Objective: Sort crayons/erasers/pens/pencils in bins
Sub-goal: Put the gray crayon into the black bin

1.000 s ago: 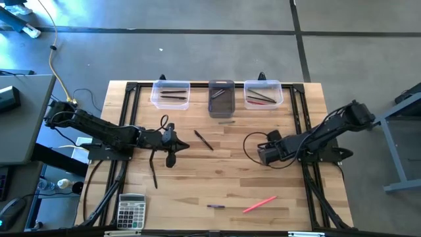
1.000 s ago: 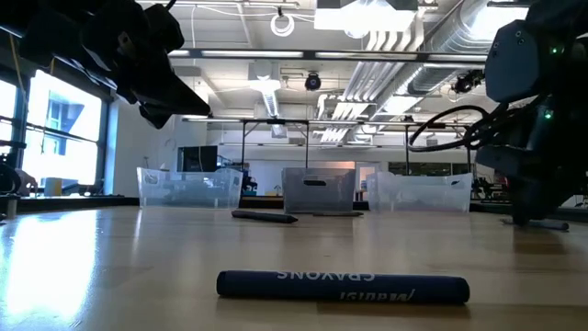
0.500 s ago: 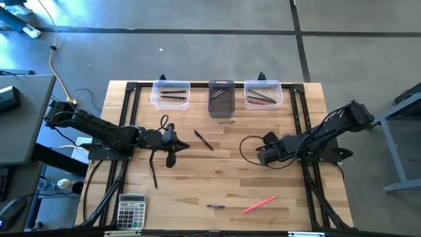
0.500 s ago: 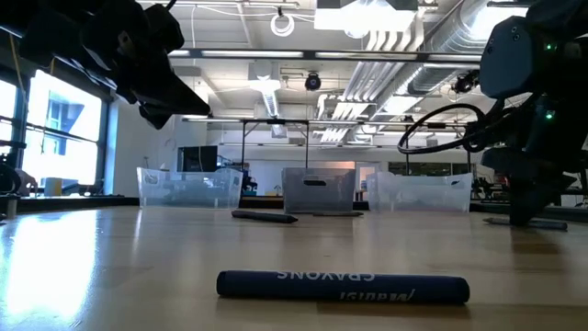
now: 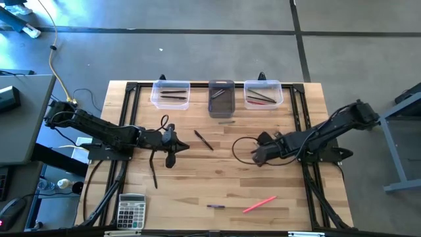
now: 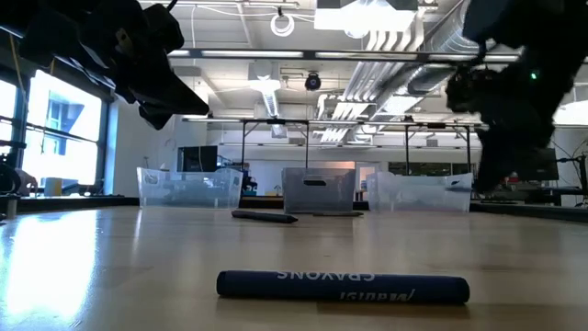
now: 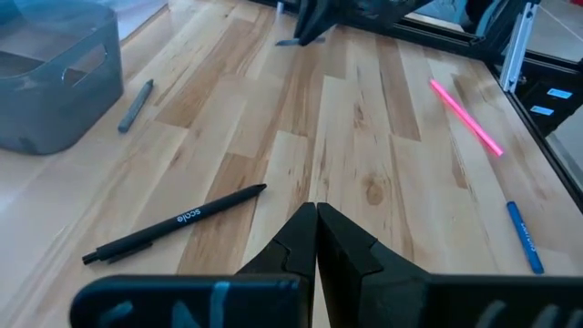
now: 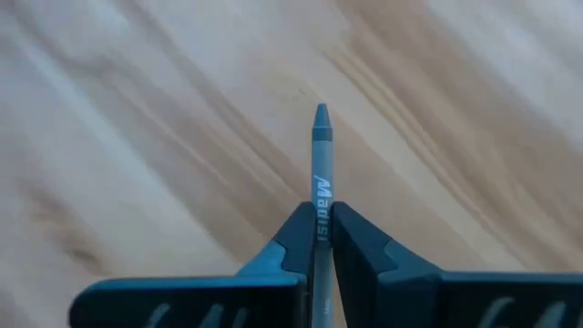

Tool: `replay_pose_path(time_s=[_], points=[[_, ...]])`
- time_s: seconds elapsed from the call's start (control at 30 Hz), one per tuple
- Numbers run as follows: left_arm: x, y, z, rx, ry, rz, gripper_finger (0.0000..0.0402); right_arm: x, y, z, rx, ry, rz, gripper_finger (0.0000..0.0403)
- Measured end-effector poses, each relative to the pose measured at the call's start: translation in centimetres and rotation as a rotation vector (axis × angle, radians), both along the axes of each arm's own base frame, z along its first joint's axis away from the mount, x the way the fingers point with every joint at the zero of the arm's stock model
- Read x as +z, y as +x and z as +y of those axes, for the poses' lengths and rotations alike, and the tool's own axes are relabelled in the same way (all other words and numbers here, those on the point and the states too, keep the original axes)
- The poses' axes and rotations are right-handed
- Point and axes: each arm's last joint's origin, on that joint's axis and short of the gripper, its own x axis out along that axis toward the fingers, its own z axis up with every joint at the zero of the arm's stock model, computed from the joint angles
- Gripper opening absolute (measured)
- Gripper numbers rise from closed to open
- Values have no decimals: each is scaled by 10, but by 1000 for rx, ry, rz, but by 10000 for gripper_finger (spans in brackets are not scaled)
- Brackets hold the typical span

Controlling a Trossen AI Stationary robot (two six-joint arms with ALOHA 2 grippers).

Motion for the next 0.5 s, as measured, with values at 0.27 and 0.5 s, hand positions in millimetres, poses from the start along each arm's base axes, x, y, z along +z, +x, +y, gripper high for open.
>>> replay_pose_path(time_s=[0.27,0.5], points=[[1,0,0,0,2,-10,0,58,37,-11,83,-152,-165,12],[2,1,0,-3,7,-22,0,95,82,-65,114,-305,-234,12]])
